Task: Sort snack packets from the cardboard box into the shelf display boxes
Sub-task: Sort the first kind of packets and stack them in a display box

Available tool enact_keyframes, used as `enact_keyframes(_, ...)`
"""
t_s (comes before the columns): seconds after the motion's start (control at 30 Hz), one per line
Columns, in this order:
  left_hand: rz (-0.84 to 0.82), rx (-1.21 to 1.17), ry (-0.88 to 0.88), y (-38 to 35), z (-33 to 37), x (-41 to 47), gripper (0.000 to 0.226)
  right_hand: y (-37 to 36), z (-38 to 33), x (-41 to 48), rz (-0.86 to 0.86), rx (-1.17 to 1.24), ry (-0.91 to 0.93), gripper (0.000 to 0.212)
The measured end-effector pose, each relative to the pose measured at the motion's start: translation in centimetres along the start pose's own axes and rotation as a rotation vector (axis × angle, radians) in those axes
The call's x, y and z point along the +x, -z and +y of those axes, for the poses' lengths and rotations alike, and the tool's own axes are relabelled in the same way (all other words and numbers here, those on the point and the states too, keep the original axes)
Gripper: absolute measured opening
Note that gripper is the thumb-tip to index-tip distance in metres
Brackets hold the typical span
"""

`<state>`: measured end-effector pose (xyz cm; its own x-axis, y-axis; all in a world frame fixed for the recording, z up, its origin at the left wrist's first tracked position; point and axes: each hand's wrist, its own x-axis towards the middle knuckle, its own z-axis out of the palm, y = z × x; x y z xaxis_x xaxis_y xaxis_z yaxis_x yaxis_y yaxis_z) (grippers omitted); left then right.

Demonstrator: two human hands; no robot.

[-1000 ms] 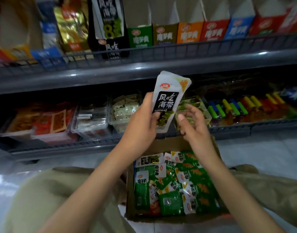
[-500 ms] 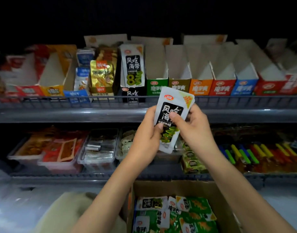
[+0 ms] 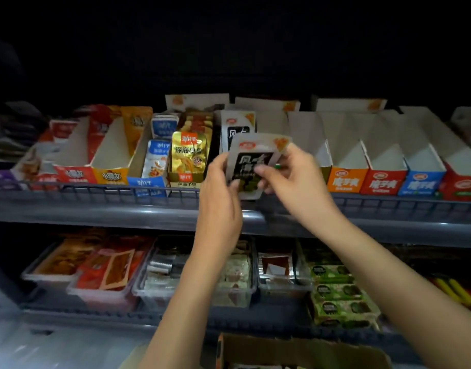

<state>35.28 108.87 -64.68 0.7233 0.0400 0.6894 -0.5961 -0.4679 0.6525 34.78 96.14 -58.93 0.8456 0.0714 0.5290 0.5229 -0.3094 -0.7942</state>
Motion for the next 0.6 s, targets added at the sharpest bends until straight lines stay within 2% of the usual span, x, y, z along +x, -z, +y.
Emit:
enact_keyframes(0.1, 0.041, 0.228, 0.009, 0.2, -0.9, 0.8, 0.056, 0.5, -0.5, 2.2, 0.127, 0.078, 0.112, 0.026)
enact_keyframes(0.23, -0.002, 0.448, -0.051, 0.3, -2.7, 1.1, 0.045, 0.3, -0.1, 5.6, 0.172, 0.150, 0.097, 0.024)
enact_keyframes(0.37, -0.098, 0.483, -0.044, 0.5, -3.6, 1.2, 0.031, -0.7, 1.7, 8.6, 0.134, 0.081, -0.016, 0.024)
enact_keyframes(0.47, -0.120, 0.480, -0.032, 0.8, -3.9, 1.1, 0.028, -0.9, 2.7, 10.0, 0.113, 0.007, -0.083, 0.023)
enact_keyframes(0.6, -0.149, 0.469, -0.045, 0.9, -4.0, 1.2, 0.028, -0.6, 3.2, 10.4, 0.139, -0.071, -0.061, 0.016)
